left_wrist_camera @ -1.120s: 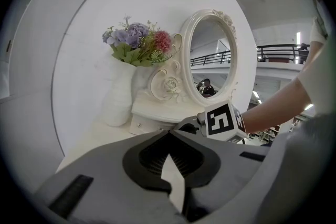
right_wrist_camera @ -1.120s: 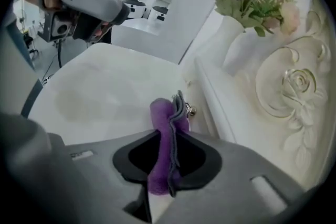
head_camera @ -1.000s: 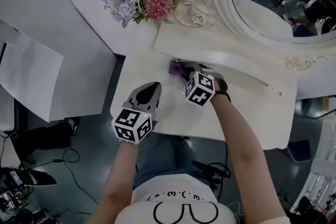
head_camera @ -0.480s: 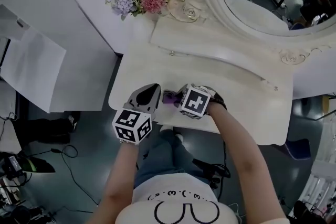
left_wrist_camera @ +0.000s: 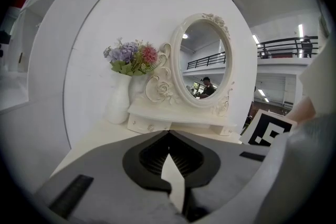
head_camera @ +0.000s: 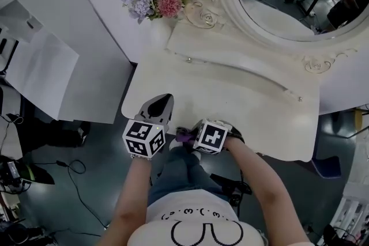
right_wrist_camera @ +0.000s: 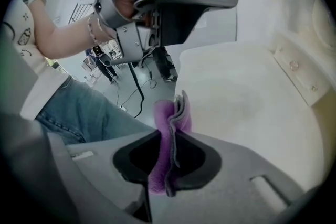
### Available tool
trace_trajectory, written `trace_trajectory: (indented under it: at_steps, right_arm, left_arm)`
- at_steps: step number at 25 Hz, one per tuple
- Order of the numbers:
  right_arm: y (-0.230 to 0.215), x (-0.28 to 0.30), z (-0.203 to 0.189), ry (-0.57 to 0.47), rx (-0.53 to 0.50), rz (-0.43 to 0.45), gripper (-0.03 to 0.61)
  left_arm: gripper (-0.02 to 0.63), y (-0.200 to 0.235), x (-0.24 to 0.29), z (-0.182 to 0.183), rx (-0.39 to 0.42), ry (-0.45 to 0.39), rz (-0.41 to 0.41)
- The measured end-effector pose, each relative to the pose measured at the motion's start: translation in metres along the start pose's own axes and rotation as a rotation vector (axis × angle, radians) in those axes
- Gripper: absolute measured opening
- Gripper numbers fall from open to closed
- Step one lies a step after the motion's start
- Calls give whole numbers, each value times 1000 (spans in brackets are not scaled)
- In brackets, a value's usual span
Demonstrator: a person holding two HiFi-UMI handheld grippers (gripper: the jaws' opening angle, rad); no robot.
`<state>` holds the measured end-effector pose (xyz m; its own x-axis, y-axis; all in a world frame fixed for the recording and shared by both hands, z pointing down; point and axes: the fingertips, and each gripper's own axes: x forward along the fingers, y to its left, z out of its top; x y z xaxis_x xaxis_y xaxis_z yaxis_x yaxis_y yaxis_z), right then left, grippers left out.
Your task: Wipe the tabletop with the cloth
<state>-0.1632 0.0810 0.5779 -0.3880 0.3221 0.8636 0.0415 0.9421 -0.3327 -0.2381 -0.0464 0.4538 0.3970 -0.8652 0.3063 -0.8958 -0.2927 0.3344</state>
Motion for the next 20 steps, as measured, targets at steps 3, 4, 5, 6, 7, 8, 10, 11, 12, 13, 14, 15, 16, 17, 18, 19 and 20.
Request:
trace_trajectory:
  at_steps: [3, 4, 5, 6, 7, 8, 10, 11, 12, 13, 14, 15, 16, 17, 18, 19, 20]
  right_arm:
    - [1, -9, 3, -24, 41, 57, 70]
    - [-2, -14, 8, -44, 45, 60, 71]
    - [-10, -20, 17, -73, 45, 39, 72]
    - [-22, -26, 26, -103, 48, -2, 72]
    - [-38, -32, 35, -131, 58, -56, 72]
    - [-55, -38, 45, -157, 74, -114, 72]
    - [-93, -48, 65, -202, 113, -229, 74]
    - [-110, -52, 76, -221, 127, -284, 74]
    - [-126, -56, 86, -238, 133, -337, 74]
    - [-141, -58, 96, -250, 129, -388, 74]
    - [-156, -59, 105, -254, 119, -440, 74]
    - [-170, -58, 112, -249, 106, -493, 75]
    - [-184, -57, 117, -235, 93, -547, 75]
    - [-198, -55, 120, -214, 80, -601, 75]
    - [-212, -52, 123, -191, 69, -651, 75]
    - [-224, -49, 124, -168, 62, -695, 75]
    - [-235, -47, 125, -148, 60, -732, 75]
  left_arm:
    - [-2, 6, 1, 11, 16, -9, -8]
    - [-2, 9, 2, 13, 20, -10, -13]
    - [-2, 13, 3, 15, 23, -10, -19]
    - [-2, 17, 5, 17, 25, -8, -27]
    - [-2, 21, 7, 18, 27, -6, -37]
    - [-2, 25, 9, 19, 30, -2, -48]
    - [-2, 34, 12, 23, 41, 7, -70]
    - [-2, 40, 13, 26, 46, 11, -80]
    - [-2, 46, 15, 29, 48, 15, -89]
    - [-2, 53, 17, 31, 50, 19, -98]
    - [-2, 59, 19, 34, 50, 23, -106]
    - [-2, 66, 21, 36, 52, 28, -115]
    - [-2, 72, 22, 38, 56, 35, -124]
    - [-2, 77, 24, 39, 61, 42, -133]
    - [-2, 82, 25, 41, 67, 49, -143]
    - [-2, 86, 27, 42, 75, 55, -152]
    - [-2, 90, 29, 43, 82, 59, -161]
